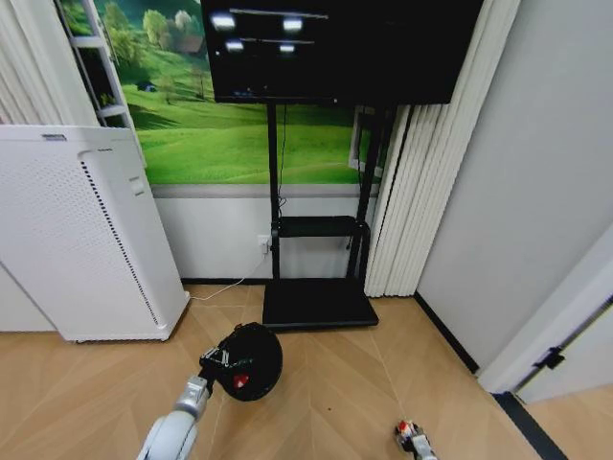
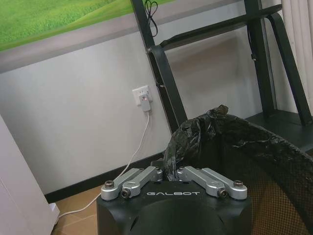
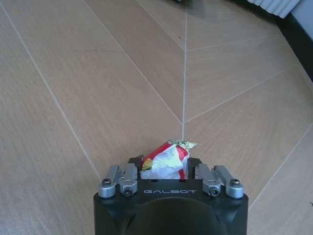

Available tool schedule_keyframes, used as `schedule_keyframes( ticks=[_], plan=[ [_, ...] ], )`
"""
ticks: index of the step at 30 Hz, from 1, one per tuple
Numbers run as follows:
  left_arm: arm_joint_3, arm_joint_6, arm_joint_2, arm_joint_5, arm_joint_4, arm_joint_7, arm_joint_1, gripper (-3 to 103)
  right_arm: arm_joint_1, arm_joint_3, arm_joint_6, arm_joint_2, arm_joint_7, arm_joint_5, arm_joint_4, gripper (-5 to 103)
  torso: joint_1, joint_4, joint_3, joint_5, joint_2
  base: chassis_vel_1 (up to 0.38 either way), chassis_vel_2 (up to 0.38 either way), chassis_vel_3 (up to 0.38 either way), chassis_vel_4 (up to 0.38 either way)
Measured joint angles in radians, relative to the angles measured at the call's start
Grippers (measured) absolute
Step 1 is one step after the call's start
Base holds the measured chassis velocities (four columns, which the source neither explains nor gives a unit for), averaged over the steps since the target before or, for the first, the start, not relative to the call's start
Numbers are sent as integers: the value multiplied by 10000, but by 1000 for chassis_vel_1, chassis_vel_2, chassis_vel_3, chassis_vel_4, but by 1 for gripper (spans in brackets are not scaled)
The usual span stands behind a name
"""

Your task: Pick up the trash bin and place the garbage on the floor into it.

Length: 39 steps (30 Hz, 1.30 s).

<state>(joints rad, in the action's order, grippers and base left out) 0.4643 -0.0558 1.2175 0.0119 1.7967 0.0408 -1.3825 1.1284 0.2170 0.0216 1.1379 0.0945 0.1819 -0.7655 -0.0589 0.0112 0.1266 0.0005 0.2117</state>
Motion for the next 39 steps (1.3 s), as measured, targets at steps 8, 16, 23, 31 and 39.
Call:
schedule_keyframes(
  ticks=[8, 16, 23, 31, 39],
  plan=[
    [-7, 60, 37, -14, -81, 0, 11, 7, 155, 26, 80, 40, 50, 15, -138, 36, -3, 6, 0, -4, -2, 0, 0, 0, 0],
    [-33, 69, 59, -20, -121, 0, 38, 7, 317, 2, 64, -68, 87, 157, -424, 36, -3, 6, 2, 3, -3, 0, 0, 0, 0],
    [-79, 80, 104, -23, -159, 1, 96, 7, 780, 52, -61, -681, 228, 559, -1389, 35, -5, 8, 3, 3, -5, 0, 0, 0, 0],
    [-230, 82, 106, -25, -163, 1, 245, 7, 1441, 327, 41, -1392, 409, 1296, -2979, 35, -5, 7, 1, -3, -4, 0, 0, 0, 0],
    [-402, 51, 153, -91, -109, -3, 376, 7, 2390, 697, -438, -2330, 644, 2634, -6177, 33, -4, 5, 0, -5, -2, 0, 0, 0, 0]
  ],
)
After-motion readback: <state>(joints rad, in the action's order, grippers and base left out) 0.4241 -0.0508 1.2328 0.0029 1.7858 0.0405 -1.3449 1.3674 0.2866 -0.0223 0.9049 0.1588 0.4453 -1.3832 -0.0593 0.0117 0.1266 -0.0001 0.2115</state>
